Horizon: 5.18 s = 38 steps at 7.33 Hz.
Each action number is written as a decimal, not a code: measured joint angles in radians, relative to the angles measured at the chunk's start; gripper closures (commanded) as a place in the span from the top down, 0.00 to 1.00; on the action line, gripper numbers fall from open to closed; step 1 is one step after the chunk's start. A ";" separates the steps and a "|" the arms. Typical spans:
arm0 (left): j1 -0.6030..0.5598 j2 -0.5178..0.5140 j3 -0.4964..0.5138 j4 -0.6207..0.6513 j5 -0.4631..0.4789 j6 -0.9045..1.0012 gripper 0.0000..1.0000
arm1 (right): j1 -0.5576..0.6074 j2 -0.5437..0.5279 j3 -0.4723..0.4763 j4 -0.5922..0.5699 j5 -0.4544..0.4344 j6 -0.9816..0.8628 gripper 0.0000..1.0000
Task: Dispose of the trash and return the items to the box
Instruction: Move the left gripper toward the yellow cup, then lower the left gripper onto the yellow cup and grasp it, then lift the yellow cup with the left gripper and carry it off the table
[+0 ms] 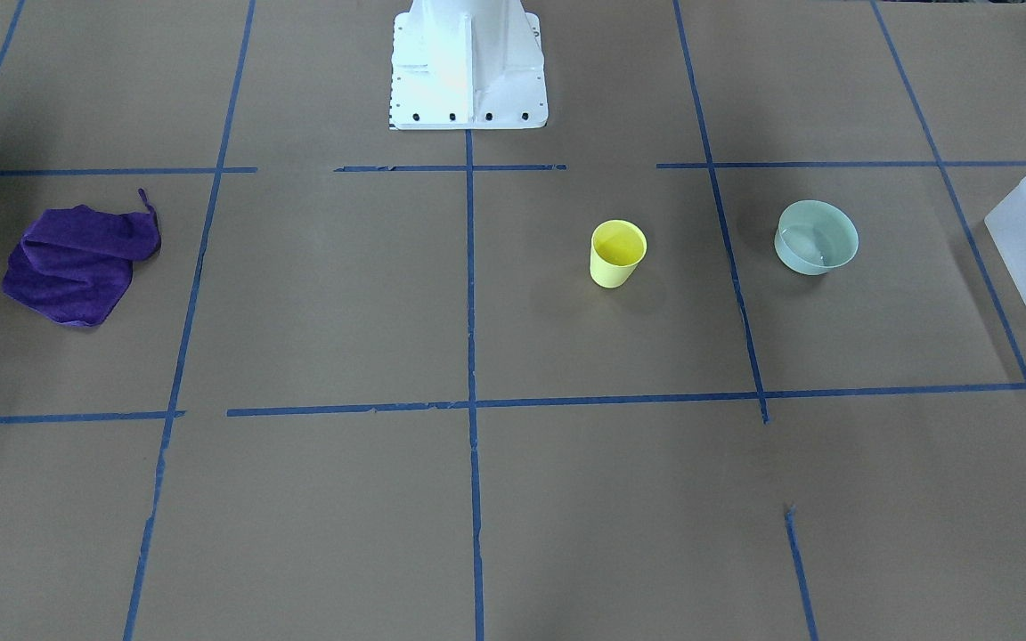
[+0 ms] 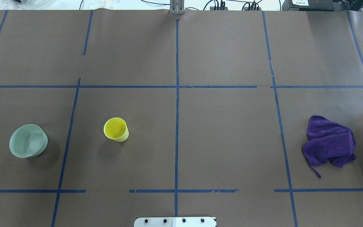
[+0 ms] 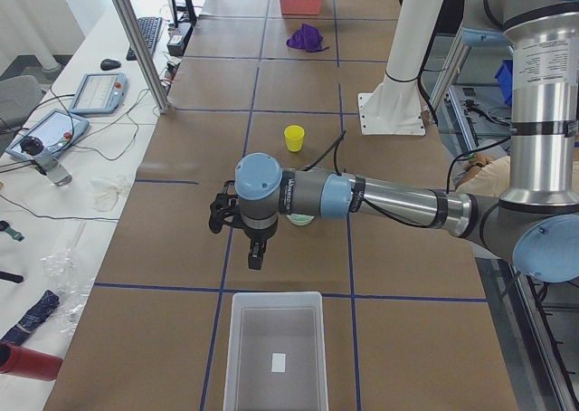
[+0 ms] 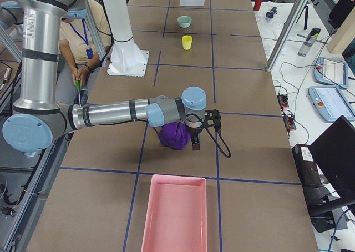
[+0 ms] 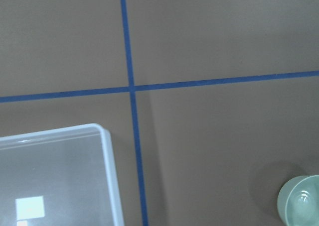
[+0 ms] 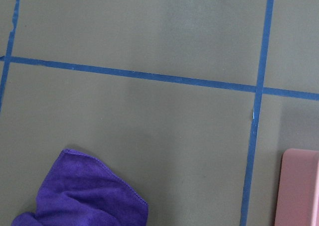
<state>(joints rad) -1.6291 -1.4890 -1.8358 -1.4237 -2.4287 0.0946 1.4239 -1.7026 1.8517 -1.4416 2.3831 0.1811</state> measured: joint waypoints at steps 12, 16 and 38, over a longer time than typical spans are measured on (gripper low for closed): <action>0.582 -0.032 -0.174 -0.565 -0.029 -0.772 1.00 | 0.007 -0.004 0.022 -0.121 0.052 -0.153 1.00; 0.908 -0.193 -0.153 -0.595 0.218 -1.193 1.00 | -0.017 -0.006 0.021 -0.096 0.067 -0.152 1.00; 0.517 -0.014 -0.213 -0.458 0.247 -0.679 0.00 | -0.017 -0.024 0.016 -0.078 0.106 -0.156 1.00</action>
<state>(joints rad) -1.1122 -1.5035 -2.0492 -1.8812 -2.1817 -0.5844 1.4065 -1.7266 1.8676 -1.5197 2.4893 0.0254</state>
